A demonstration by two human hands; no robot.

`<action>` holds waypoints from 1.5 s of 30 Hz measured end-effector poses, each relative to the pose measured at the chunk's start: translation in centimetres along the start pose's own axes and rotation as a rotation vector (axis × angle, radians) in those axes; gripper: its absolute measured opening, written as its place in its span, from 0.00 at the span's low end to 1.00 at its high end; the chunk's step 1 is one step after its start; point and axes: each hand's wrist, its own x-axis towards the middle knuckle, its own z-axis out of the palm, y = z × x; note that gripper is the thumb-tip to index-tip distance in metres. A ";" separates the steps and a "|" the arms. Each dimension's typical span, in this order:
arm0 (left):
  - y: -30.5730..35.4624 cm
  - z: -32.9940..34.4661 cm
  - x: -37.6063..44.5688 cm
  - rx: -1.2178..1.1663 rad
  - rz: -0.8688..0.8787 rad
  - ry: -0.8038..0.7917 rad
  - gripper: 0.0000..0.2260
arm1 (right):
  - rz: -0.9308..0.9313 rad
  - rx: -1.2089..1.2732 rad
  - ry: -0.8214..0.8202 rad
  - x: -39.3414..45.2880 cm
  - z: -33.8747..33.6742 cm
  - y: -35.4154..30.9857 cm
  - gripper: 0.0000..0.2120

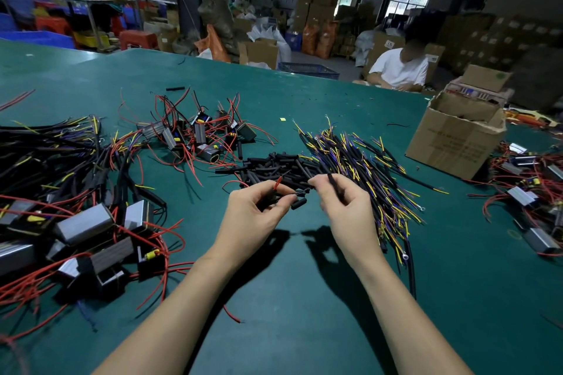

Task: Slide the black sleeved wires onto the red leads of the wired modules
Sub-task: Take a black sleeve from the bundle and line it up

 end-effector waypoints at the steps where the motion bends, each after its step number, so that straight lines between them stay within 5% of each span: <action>1: 0.0 0.0 0.0 0.003 0.002 0.004 0.08 | 0.029 0.057 0.033 0.1 0.0 0.0 0.13; 10: -0.1 -0.1 0.1 -0.012 -0.009 0.025 0.10 | 0.156 0.430 0.075 0.6 -0.4 0.1 0.11; 45: -0.1 0.0 0.1 0.000 0.012 -0.017 0.07 | 0.106 0.227 0.012 0.2 -0.2 0.4 0.11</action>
